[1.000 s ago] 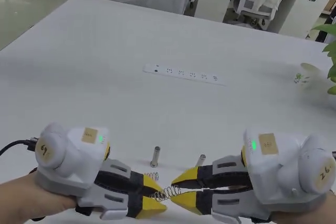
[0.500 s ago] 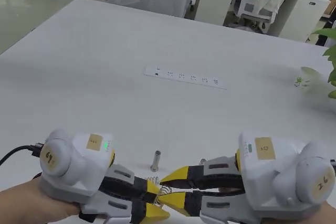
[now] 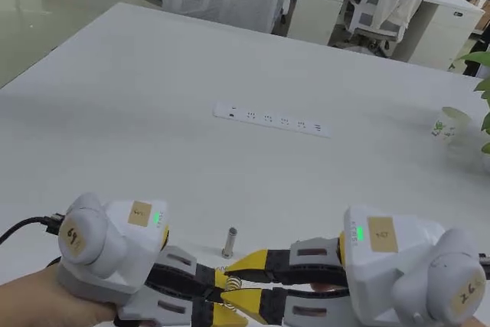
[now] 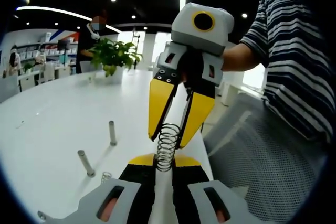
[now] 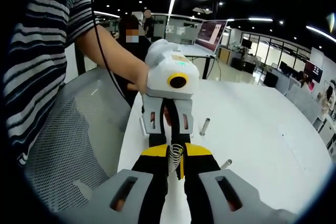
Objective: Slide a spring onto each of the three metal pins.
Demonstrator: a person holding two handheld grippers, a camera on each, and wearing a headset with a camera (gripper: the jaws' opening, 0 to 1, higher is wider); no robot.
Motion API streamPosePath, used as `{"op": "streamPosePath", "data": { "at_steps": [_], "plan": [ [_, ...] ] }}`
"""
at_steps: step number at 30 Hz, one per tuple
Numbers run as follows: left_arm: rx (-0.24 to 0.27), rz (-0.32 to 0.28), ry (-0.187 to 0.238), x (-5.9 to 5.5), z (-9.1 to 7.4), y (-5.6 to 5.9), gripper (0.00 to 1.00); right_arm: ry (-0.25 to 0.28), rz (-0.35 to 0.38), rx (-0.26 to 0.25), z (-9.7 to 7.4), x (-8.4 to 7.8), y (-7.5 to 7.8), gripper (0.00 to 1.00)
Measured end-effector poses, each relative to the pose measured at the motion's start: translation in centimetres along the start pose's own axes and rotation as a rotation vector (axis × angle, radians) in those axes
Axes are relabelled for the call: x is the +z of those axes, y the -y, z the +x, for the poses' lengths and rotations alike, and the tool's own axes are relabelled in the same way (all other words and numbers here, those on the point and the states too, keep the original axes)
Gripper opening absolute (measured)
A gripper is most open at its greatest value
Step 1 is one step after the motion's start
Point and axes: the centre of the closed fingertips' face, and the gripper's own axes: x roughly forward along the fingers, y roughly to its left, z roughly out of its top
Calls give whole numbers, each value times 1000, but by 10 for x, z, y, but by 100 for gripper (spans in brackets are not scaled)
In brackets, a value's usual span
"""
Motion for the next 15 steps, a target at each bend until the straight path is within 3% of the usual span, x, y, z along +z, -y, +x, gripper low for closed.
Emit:
{"op": "streamPosePath", "data": {
  "at_steps": [15],
  "plan": [
    [27, -34, 11, 1, -3, -1, 5, -1, -6, -22, -2, 0, 3, 7]
  ]
}}
